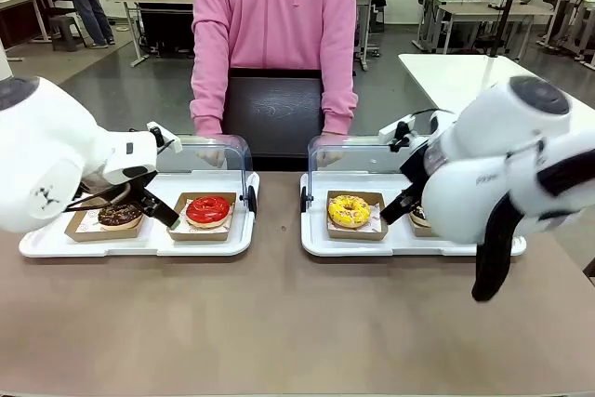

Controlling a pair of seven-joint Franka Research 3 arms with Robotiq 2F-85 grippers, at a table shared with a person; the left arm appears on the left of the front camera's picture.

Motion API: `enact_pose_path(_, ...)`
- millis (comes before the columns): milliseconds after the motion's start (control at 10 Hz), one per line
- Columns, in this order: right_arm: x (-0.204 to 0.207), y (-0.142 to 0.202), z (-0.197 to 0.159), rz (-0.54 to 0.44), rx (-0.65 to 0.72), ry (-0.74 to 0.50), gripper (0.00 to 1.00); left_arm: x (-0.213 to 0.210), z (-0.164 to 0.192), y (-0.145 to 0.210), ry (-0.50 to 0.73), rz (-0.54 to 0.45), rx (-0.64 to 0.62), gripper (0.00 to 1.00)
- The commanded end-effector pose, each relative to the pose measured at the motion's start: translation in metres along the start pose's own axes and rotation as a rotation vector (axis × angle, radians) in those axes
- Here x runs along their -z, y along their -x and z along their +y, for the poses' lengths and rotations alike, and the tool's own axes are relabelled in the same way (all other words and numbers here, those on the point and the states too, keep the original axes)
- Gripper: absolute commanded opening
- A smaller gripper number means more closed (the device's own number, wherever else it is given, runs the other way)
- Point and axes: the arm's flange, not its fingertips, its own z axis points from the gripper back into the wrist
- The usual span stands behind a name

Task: Provide the desired donut to the person.
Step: Pick up and lift the Paper togo box containing the Donut pointed at by the person.

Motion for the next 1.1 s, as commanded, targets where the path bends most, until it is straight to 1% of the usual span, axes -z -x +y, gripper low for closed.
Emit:
enact_pose_path(0, -0.067, 0.035, -0.068, -0.004, -0.096, -0.135, 1.00, -0.042, 0.040, 0.029, 0.124, 0.012, 0.018, 1.00)
enact_pose_path(100, -0.089, 0.052, -0.090, -0.024, -0.139, -0.178, 1.00, -0.060, 0.058, 0.045, 0.184, 0.006, 0.037, 1.00)
enact_pose_path(200, -0.107, 0.067, -0.106, -0.060, -0.198, -0.214, 1.00, -0.077, 0.072, 0.060, 0.229, -0.010, 0.055, 1.00)
enact_pose_path(300, -0.123, 0.082, -0.120, -0.109, -0.262, -0.229, 1.00, -0.096, 0.085, 0.078, 0.252, -0.038, 0.059, 1.00)
enact_pose_path(400, -0.135, 0.092, -0.134, -0.152, -0.280, -0.236, 1.00, -0.109, 0.097, 0.090, 0.276, -0.071, 0.078, 1.00)
enact_pose_path(500, -0.143, 0.101, -0.145, -0.180, -0.285, -0.240, 1.00, -0.123, 0.106, 0.106, 0.308, -0.117, 0.138, 1.00)
enact_pose_path(600, -0.150, 0.108, -0.156, -0.219, -0.279, -0.270, 1.00, -0.134, 0.113, 0.119, 0.325, -0.191, 0.162, 1.00)
enact_pose_path(800, -0.164, 0.115, -0.170, -0.322, -0.293, -0.336, 1.00, -0.154, 0.123, 0.136, 0.339, -0.309, 0.170, 1.00)
enact_pose_path(1000, -0.174, 0.120, -0.171, -0.365, -0.317, -0.336, 1.00, -0.170, 0.125, 0.141, 0.321, -0.384, 0.158, 1.00)
